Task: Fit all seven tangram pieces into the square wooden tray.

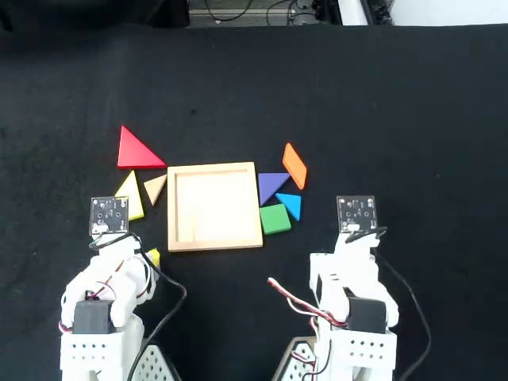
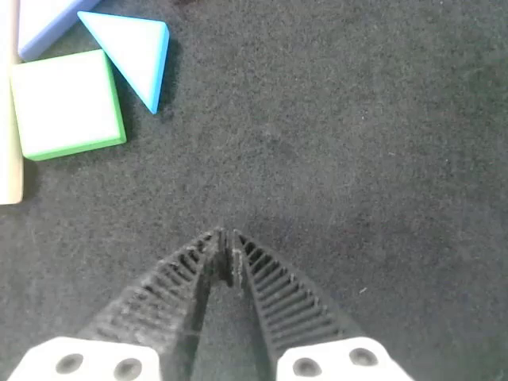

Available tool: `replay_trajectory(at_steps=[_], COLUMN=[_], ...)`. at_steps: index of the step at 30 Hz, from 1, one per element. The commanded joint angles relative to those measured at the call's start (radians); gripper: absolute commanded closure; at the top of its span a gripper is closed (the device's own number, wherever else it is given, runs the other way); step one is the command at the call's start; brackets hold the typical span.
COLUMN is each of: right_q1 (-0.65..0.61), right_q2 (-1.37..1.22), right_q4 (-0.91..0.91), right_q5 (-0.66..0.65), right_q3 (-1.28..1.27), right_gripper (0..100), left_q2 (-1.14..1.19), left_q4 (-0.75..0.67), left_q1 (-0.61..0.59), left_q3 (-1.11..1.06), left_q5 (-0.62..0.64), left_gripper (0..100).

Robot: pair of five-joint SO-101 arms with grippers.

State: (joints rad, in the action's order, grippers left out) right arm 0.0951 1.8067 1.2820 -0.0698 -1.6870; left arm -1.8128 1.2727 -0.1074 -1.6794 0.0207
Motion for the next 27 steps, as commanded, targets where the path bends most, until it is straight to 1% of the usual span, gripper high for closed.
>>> replay_trajectory(at_steps=[1, 5, 7, 8, 11, 13, 15, 17, 20, 22, 25, 27], right_q1=[0.011, 0.011, 0.011, 0.009, 0.009, 0.009, 0.011, 0.015, 0.015, 0.015, 0.011, 0.009], right_q2=[0.041, 0.041, 0.041, 0.041, 0.042, 0.042, 0.042, 0.042, 0.042, 0.042, 0.042, 0.042], right_q4=[0.003, 0.003, 0.002, 0.002, -0.008, -0.046, -0.101, -0.166, -0.261, -0.321, -0.402, -0.479], right_q5=[0.009, 0.014, 0.017, 0.017, 0.012, 0.014, 0.015, 0.008, 0.006, -0.049, -0.236, -0.348], right_q3=[0.001, 0.001, 0.001, 0.001, 0.001, 0.001, 0.001, 0.001, 0.001, 0.001, 0.001, 0.001], right_gripper=[98.6, 98.6, 98.6, 98.6, 98.5, 98.5, 98.4, 98.4, 98.3, 98.3, 98.3, 98.3], left_q2=[-0.005, -0.006, -0.008, -0.009, -0.009, -0.009, -0.009, -0.009, -0.009, -0.009, -0.009, -0.003], left_q4=[0.002, -0.002, -0.006, -0.015, -0.124, -0.195, -0.222, -0.227, -0.301, -0.387, -0.531, -0.583], left_q1=[0.013, 0.084, 0.096, 0.087, 0.024, -0.038, -0.087, -0.111, -0.174, -0.237, -0.343, -0.381], left_q3=[-0.019, -0.019, -0.016, -0.001, 0.077, 0.134, 0.171, 0.197, 0.248, 0.277, 0.298, 0.309], left_q5=[0.005, 0.006, 0.002, 0.005, 0.002, 0.002, -0.002, -0.049, -0.219, -0.284, -0.269, -0.278], left_gripper=[83, 83, 83, 83, 83, 83, 83, 83, 83, 83, 83, 83])
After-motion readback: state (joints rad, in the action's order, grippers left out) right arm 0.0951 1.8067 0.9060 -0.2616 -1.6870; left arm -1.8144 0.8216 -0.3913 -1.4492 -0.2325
